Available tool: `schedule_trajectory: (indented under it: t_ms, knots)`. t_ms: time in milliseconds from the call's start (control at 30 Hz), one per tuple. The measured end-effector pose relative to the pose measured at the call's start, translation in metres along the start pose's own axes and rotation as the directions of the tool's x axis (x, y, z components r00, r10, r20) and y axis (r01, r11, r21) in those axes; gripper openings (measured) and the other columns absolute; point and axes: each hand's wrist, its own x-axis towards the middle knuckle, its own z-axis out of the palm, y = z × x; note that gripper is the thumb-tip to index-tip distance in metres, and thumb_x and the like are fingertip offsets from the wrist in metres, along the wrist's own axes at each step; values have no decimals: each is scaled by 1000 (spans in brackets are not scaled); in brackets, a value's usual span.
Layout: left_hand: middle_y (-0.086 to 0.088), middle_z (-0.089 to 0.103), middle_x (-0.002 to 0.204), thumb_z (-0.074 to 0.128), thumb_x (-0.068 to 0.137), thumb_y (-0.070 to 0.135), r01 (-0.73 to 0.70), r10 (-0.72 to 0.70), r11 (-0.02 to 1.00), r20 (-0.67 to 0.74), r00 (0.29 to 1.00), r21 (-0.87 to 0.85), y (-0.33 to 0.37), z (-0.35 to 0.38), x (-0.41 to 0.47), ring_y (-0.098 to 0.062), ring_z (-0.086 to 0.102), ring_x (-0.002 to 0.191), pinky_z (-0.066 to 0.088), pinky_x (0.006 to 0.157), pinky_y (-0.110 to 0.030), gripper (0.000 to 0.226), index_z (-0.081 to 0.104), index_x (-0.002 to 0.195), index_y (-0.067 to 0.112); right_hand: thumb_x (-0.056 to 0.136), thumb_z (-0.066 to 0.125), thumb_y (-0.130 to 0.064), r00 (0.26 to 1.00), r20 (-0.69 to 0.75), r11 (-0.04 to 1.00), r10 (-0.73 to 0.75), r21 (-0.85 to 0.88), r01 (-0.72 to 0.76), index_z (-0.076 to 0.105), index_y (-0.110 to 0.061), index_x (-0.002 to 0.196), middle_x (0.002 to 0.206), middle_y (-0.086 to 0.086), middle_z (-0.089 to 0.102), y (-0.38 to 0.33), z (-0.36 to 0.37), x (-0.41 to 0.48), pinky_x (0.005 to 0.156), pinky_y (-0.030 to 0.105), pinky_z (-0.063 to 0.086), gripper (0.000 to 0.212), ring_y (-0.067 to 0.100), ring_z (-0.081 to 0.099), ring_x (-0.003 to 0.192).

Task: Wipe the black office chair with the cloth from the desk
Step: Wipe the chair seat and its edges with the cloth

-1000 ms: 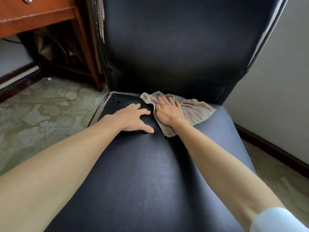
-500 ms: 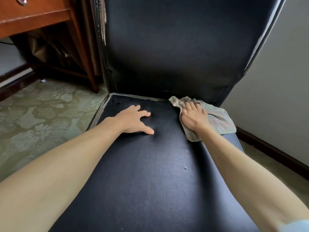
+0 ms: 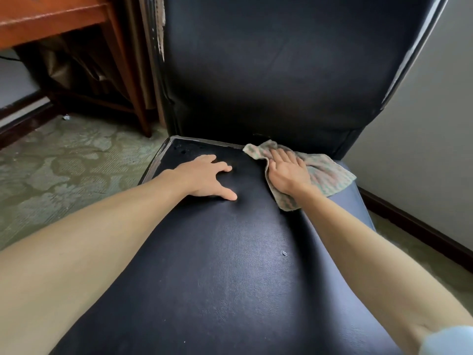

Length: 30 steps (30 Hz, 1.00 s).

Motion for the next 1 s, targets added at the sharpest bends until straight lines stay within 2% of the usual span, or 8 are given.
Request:
schedule_trajectory:
  t_ms: [133, 200, 333, 500, 733, 833, 900, 1000]
  knots:
    - [-5, 5, 161, 53, 61, 87, 62, -50, 991, -105, 993, 117, -3, -2, -8, -29, 4, 147, 29, 108, -52, 108, 20, 150, 36, 100, 18, -36, 999, -28, 999, 32, 33, -31, 24, -18, 151, 159, 2, 20, -16, 2, 1, 119, 41, 8, 54, 23, 11, 147]
    - [-6, 8, 160, 49, 63, 88, 79, -70, 991, -83, 994, 109, -11, -1, -9, -28, 2, 147, 27, 109, -52, 108, 18, 151, 34, 100, 18, -36, 1000, -18, 999, 13, 47, -12, 22, -16, 151, 160, 3, 18, -26, 5, 3, 120, 40, 7, 55, 24, 10, 147]
    - [-1, 3, 163, 46, 65, 89, 53, -51, 997, -28, 998, 54, -22, 7, -6, -22, -4, 149, 17, 114, -50, 107, 13, 153, 37, 100, 14, -39, 992, 48, 993, -112, 42, 110, 14, -19, 154, 162, 0, 11, -60, 12, 17, 119, 39, 3, 58, 21, 4, 149]
    - [-3, 13, 161, 44, 59, 91, 29, -25, 998, -78, 997, 55, -24, 8, -2, -24, 4, 148, 21, 113, -48, 109, 21, 150, 36, 101, 15, -40, 962, 45, 963, -269, 44, 267, 15, -21, 154, 162, -2, 13, -99, 21, 29, 119, 38, 4, 56, 18, 7, 149]
    - [2, 12, 161, 53, 63, 87, 12, -8, 998, -59, 998, 69, -15, 2, 5, -18, 3, 148, 23, 111, -48, 104, 21, 150, 41, 102, 15, -39, 995, 2, 995, -101, 15, 100, 18, -21, 153, 161, 0, 16, -33, 8, 10, 120, 38, 6, 55, 17, 10, 148]
    - [4, 2, 163, 54, 67, 84, -13, 15, 998, -17, 1000, 68, -11, -1, 9, -18, -5, 149, 16, 115, -49, 102, 14, 152, 42, 102, 17, -38, 1000, -1, 999, -26, 21, 26, 19, -18, 153, 161, 2, 17, -17, 5, 5, 120, 39, 7, 55, 19, 10, 148]
    - [4, -3, 163, 56, 70, 82, -34, 33, 998, 14, 999, 60, -10, -4, 13, -17, -9, 149, 13, 116, -48, 102, 11, 152, 42, 102, 17, -38, 1000, 5, 999, -26, 25, 26, 18, -16, 153, 161, 3, 16, -19, 6, 8, 120, 39, 5, 56, 20, 9, 148]
    - [6, -4, 163, 59, 71, 78, -67, 66, 998, 35, 997, 20, -11, -6, 20, -15, -11, 148, 10, 118, -48, 101, 12, 152, 42, 103, 15, -37, 990, 57, 992, -130, 15, 129, 12, -18, 154, 162, 0, 12, -39, 7, 26, 119, 37, 2, 55, 18, 7, 149]
